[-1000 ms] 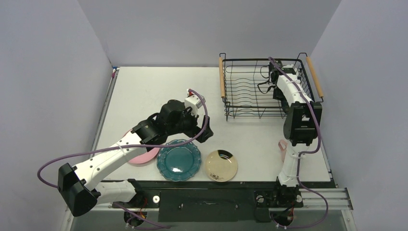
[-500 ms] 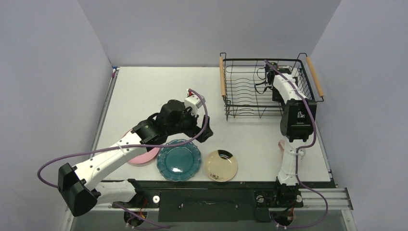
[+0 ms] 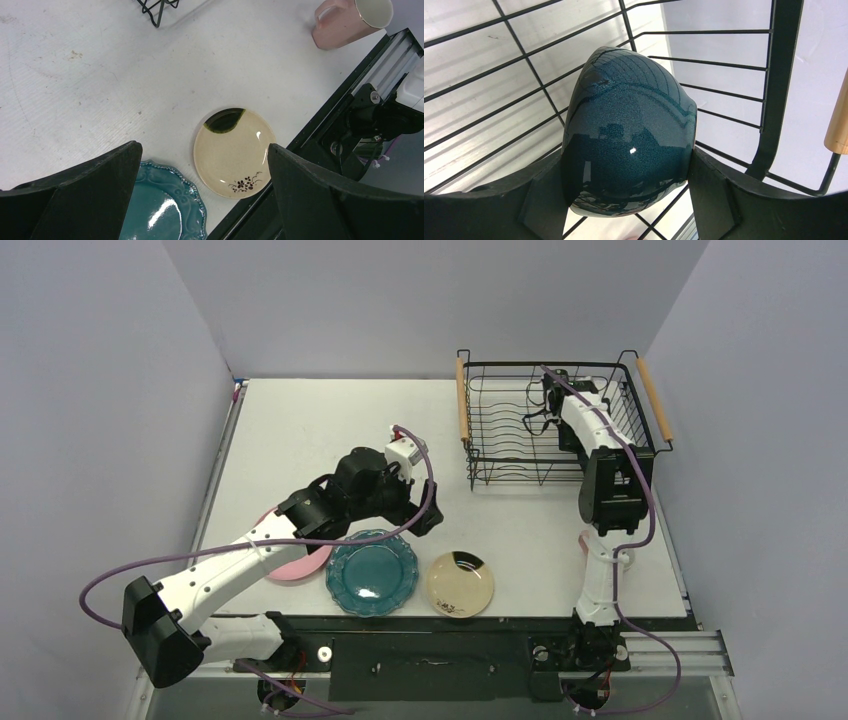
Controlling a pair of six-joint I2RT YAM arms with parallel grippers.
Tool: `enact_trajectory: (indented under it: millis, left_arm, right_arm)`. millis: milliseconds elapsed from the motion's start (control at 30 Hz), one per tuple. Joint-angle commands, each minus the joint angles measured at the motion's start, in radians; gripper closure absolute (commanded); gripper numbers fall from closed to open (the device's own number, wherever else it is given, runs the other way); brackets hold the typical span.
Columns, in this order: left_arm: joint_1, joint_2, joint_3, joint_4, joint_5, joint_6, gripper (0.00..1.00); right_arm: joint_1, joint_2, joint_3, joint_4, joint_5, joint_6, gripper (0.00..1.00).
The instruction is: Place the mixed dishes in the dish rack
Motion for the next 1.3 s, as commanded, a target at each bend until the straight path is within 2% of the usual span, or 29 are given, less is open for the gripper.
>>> enact_trajectory:
  millis: [0, 300, 367, 800, 1267]
  left_arm:
    - [0.002, -0.001, 0.008, 0.032, -0.006, 0.013, 0.04]
    - [0.004, -0.007, 0.004, 0.033, 0.001, 0.012, 0.04]
    - [0.003, -0.006, 0.004, 0.033, 0.002, 0.012, 0.04]
    - [0.005, -0.008, 0.004, 0.033, 0.011, 0.011, 0.04]
    - [0.013, -0.004, 0.003, 0.038, 0.024, 0.007, 0.04]
  right_arm:
    - [0.013, -0.067, 0.039, 0.011, -0.055, 0.001, 0.37]
    - [0.005, -0.074, 0.030, 0.003, 0.026, -0.006, 0.18]
    - [0.005, -0.077, 0.032, 0.005, 0.021, -0.010, 0.16]
    - [0.045, -0.118, 0.019, 0.035, 0.043, -0.053, 0.14]
    - [0.082, -0.171, -0.004, 0.035, -0.021, -0.070, 0.13]
